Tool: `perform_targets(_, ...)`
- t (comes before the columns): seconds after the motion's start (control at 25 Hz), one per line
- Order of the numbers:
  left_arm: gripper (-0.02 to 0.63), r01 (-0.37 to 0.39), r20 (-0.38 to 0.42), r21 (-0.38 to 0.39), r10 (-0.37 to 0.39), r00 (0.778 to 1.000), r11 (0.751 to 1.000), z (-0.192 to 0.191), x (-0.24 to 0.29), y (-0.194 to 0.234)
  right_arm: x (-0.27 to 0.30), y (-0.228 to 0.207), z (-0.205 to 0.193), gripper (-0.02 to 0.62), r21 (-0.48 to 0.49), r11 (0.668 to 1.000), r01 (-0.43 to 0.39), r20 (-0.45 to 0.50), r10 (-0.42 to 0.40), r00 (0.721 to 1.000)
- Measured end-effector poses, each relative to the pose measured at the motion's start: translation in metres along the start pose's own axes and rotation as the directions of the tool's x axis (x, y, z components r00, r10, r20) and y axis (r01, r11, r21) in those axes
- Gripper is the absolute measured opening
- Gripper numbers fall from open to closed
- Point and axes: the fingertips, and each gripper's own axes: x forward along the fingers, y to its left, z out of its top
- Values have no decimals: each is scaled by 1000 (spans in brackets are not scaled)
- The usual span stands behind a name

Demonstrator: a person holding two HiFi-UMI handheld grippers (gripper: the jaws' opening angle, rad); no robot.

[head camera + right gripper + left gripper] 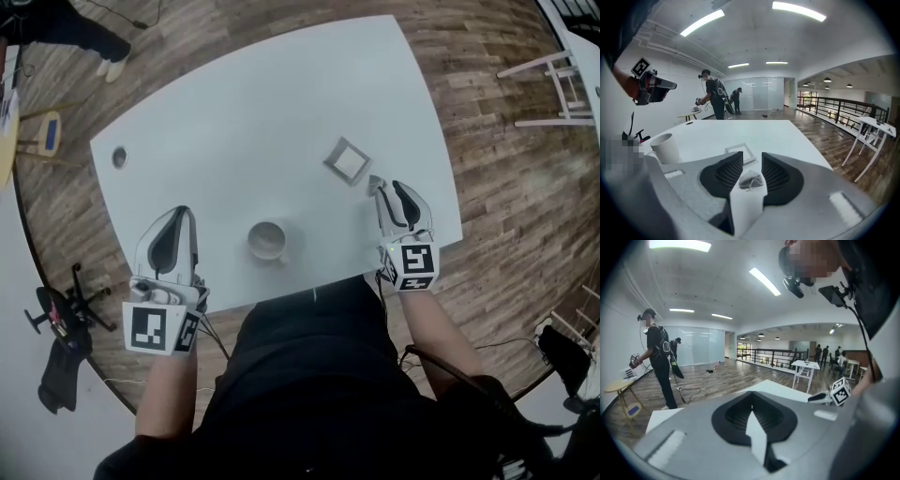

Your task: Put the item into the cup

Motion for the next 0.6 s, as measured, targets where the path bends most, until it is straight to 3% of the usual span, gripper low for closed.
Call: perform_targets(0.6,-2,-7,-25,-20,6,1000,1000,-1,-5,5,12,4,-19,153,-19,1000,5,-75,-7,997)
